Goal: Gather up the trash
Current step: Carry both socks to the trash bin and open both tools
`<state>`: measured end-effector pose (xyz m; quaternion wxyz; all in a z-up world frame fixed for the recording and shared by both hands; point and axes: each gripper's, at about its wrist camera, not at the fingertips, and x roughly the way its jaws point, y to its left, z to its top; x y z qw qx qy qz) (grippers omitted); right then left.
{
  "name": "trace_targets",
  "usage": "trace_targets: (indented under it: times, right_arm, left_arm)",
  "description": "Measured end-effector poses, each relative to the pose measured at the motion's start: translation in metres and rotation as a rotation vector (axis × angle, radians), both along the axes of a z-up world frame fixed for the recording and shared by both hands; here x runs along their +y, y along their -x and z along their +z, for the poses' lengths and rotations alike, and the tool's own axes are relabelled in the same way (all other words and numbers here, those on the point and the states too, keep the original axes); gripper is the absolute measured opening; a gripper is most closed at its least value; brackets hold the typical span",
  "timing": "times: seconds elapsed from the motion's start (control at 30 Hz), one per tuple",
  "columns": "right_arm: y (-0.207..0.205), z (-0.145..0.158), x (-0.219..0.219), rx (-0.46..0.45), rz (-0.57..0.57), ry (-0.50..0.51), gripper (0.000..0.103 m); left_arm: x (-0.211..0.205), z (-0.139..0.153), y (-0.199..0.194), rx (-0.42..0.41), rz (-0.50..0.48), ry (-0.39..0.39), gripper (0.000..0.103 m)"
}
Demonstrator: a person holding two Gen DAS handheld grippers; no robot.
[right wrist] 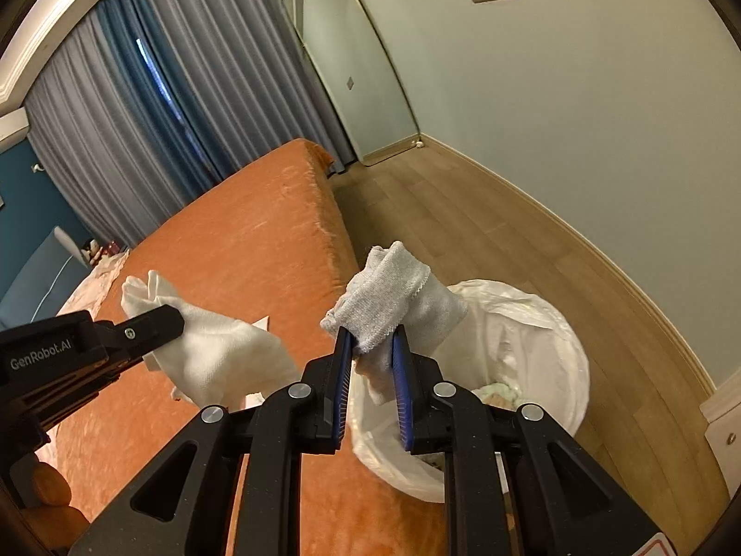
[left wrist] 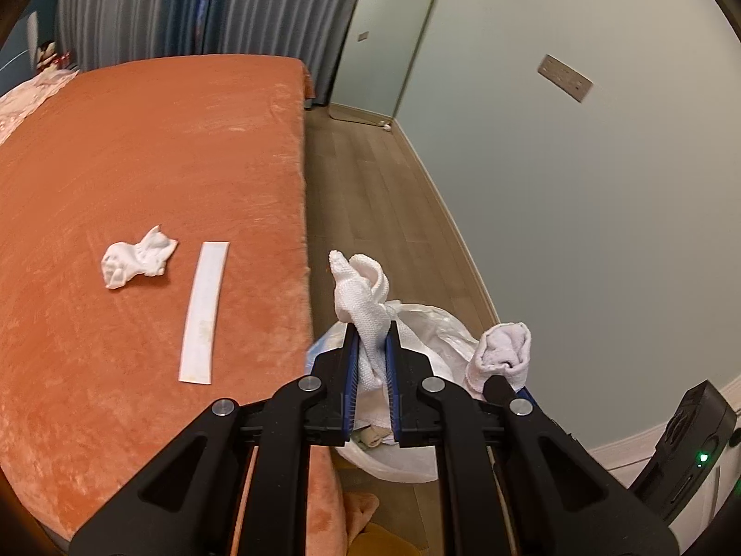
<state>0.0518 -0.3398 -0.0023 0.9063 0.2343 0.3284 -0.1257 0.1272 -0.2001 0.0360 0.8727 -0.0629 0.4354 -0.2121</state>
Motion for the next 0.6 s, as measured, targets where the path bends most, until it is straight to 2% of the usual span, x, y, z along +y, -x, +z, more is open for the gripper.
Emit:
trace_targets:
  times: [0.27, 0.53, 0.6]
  right_arm:
    - [0.02, -0.009, -0.026, 0.007, -0.06, -0.019, 0.016]
    - [0.029, -0.02, -0.038, 0.025, -0.081, -0.028, 0.016]
    - [0.026, -0.021, -0.041, 0.026, -0.087, -0.033, 0.016]
  left_arm:
    - [-0.038, -0.007, 0.009, 0.01, -0.083, -0.009, 0.011]
    - [-0.059, -0.016, 0.011, 0.024, -0.114, -0.015, 0.011]
    - [-0.061, -0.018, 0.01, 0.03, -0.12, -0.007, 0.014]
